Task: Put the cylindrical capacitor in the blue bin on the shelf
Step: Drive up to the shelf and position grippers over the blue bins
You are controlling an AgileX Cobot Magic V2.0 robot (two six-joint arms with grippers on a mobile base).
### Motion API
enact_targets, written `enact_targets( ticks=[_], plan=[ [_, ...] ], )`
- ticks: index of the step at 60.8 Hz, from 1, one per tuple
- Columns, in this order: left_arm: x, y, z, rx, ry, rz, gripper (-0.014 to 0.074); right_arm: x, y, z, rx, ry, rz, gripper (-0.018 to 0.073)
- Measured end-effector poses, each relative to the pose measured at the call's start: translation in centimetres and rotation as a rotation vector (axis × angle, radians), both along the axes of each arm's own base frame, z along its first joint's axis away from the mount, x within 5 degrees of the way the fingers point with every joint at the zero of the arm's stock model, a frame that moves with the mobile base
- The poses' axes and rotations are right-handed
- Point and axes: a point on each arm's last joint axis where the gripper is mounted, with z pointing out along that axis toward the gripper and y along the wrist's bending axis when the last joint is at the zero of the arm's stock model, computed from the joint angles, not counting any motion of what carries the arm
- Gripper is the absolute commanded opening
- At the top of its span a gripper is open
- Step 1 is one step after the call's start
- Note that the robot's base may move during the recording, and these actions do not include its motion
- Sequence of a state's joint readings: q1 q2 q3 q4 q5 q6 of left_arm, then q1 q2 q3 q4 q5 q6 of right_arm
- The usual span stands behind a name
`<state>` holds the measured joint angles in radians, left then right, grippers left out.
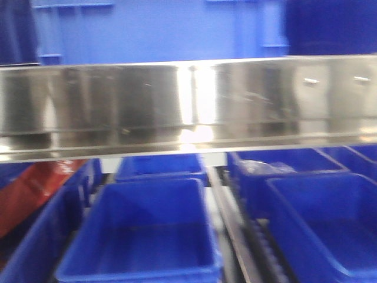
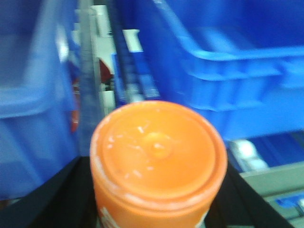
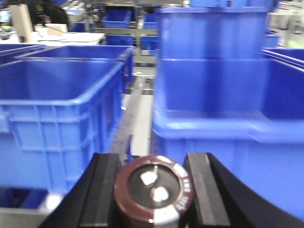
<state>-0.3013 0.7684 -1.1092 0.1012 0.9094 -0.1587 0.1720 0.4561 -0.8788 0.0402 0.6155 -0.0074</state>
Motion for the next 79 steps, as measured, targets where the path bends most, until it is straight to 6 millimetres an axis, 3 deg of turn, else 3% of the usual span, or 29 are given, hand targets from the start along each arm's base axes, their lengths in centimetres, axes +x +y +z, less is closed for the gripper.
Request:
enact_targets(
  ticks=[79],
  plan=[
    [0.00,0.00,0.00,0.000,0.000,0.000,-0.0111,0.00,0.00,0.00,0.000,0.000,0.000,-0.0162]
  ],
)
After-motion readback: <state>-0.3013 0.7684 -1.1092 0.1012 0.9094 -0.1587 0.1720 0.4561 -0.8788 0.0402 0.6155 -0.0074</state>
